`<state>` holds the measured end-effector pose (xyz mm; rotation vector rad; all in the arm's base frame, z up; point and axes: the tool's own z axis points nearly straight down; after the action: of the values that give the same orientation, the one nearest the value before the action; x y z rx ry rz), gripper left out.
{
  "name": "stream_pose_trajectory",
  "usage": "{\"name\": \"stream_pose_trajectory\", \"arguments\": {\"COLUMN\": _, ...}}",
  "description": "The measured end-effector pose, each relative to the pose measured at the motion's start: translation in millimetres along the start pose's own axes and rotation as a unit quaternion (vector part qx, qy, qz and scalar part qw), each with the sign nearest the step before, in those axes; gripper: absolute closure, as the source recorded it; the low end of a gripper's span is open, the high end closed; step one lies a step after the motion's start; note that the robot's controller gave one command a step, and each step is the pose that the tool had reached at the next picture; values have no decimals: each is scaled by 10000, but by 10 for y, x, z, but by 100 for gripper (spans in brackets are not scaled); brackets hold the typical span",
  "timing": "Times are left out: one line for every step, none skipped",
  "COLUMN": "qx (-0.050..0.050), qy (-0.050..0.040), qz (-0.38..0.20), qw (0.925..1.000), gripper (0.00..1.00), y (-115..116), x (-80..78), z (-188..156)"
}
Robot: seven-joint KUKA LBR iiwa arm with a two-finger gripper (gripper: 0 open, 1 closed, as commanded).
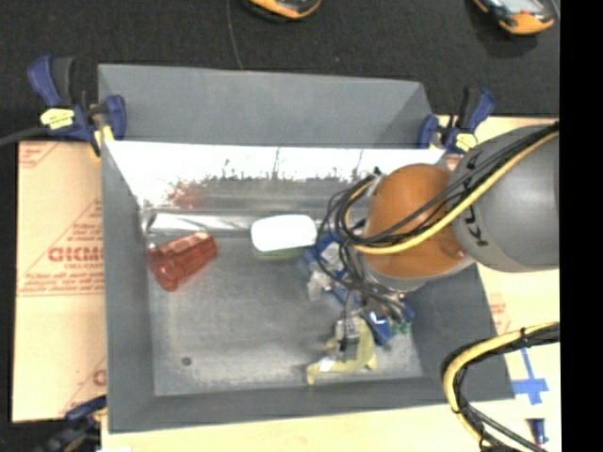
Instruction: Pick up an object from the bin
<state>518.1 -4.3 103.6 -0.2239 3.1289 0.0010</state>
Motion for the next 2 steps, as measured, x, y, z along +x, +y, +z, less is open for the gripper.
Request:
{"name": "stream_pose_trajectory", "arguments": {"qx": -12, "qy": 17, "qz": -158, "qw": 9999, "gripper": 0, "y": -120, "x": 201, "z": 40}}
{"name": "stream_pose_trajectory", "arguments": {"qx": -4, "qy": -12, "qz": 106, "qw": 9999, "gripper": 0, "y": -484, "x": 116, "z": 15}}
